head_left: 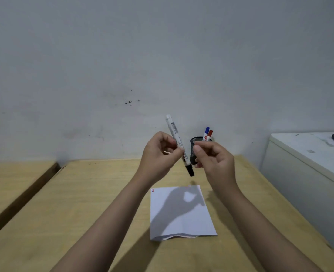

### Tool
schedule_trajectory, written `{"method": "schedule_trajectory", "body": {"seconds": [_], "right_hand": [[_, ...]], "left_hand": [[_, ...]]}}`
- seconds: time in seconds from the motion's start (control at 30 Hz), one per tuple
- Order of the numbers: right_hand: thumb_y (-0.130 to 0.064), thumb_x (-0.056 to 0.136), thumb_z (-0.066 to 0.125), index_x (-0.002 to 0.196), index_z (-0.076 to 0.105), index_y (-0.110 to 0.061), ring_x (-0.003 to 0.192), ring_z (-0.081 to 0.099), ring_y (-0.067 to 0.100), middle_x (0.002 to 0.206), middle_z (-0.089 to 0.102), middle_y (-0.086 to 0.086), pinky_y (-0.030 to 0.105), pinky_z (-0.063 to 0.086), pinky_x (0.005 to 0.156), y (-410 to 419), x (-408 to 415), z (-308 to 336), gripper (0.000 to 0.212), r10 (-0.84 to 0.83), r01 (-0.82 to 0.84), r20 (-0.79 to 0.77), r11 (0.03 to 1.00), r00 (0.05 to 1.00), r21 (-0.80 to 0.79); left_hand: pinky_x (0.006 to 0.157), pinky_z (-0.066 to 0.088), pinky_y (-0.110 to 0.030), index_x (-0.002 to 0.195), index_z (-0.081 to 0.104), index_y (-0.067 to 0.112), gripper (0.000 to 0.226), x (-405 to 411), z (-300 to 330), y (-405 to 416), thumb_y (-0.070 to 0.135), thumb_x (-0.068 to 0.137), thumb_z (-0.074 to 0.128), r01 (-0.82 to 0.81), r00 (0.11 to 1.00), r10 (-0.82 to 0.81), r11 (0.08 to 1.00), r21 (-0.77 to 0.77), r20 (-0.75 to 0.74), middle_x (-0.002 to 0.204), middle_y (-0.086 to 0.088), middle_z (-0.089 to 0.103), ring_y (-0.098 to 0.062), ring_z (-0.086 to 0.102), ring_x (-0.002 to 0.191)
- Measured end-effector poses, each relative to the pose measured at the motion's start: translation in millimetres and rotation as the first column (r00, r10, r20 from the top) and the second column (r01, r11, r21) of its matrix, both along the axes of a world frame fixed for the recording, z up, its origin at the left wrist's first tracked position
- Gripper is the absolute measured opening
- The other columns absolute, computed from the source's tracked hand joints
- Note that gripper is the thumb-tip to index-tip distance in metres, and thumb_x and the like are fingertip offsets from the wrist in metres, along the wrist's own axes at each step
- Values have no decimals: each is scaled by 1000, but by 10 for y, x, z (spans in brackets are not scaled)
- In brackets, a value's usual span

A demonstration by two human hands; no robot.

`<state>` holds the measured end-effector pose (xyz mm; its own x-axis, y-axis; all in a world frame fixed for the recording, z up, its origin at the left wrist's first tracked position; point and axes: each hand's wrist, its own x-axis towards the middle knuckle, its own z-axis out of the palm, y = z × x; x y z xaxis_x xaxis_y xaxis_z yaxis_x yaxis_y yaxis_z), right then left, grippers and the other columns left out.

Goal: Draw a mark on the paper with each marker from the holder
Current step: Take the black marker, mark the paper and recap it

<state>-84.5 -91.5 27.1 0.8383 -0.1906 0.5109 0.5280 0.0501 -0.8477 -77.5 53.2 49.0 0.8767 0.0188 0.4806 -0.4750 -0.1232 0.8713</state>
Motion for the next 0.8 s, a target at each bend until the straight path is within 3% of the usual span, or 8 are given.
{"method": "schedule_trajectory", "body": {"seconds": [0.1, 0.2, 0.3, 0.43, 0.53, 0.63, 0.7, 0.8], "right_hand": [[-18, 82, 70, 91, 72, -14, 65, 51, 20, 73, 57, 11, 36, 48, 61, 92, 5, 82, 10, -7, 3, -58, 998, 998, -67], [-22, 79, 73, 83, 73, -9, 60, 47, 17, 68, 55, 8, 34, 44, 60, 172, 45, 145, 14, 0, -20, -130, 989, 991, -146], [-18, 81, 71, 78, 70, -2, 59, 47, 16, 69, 55, 11, 35, 45, 61, 239, 41, 166, 16, -8, -10, -141, 992, 990, -129], [-16, 85, 66, 85, 65, 0, 52, 56, 6, 62, 58, 1, 29, 52, 57, 260, 27, 166, 16, -9, 14, -154, 999, 988, 34], [-18, 87, 64, 83, 62, -7, 53, 58, 5, 63, 59, -1, 25, 53, 53, 274, 19, 136, 12, 21, -10, -155, 997, 988, 73], [-25, 85, 66, 78, 60, -9, 43, 49, 7, 55, 52, 0, 26, 47, 45, 313, -11, 75, 18, 72, -81, -183, 996, 980, -41], [-26, 86, 65, 73, 59, -8, 39, 44, 9, 53, 50, 1, 25, 43, 42, 341, -20, 36, 23, 76, -97, -206, 990, 976, -97], [-27, 86, 65, 68, 57, -9, 35, 44, 9, 53, 55, 0, 24, 42, 41, 365, 3, 9, 27, 37, -58, -220, 994, 975, -90]], "left_hand": [[63, 40, -8, 76, 52, 20, 17, -111, -25, 70, 10, 76, 66, -41, 998, 27, 963, 267, 57, 74, 7, 61, -3, 59, 67], [65, 38, -2, 80, 53, 15, 11, -194, -58, 123, 10, 78, 62, -57, 996, 27, 918, 392, 83, 77, 2, 66, -6, 63, 75], [63, 39, -3, 84, 52, 12, 16, -225, -96, 164, 13, 77, 66, -63, 997, 46, 934, 353, 57, 79, 2, 66, -3, 64, 75], [61, 48, -15, 88, 54, 13, 35, -262, -205, 263, 16, 65, 81, -36, 998, 52, 945, 324, -42, 84, 2, 68, -10, 65, 69], [69, 54, -30, 80, 61, 12, 24, -278, -282, 295, 10, 66, 80, -93, 995, 98, 957, 275, -3, 76, 4, 68, -9, 61, 64], [78, 56, -39, 82, 67, 16, 15, -302, -286, 309, 12, 70, 75, -120, 992, 109, 959, 257, 59, 80, 2, 72, -17, 66, 74], [78, 56, -36, 82, 68, 18, 14, -315, -288, 318, 14, 70, 74, -153, 986, 130, 950, 271, 101, 82, 1, 72, -19, 66, 75], [69, 50, -15, 82, 69, 14, 15, -337, -307, 339, 12, 70, 77, -206, 976, 173, 930, 306, 130, 77, 5, 71, -6, 65, 71]]}}
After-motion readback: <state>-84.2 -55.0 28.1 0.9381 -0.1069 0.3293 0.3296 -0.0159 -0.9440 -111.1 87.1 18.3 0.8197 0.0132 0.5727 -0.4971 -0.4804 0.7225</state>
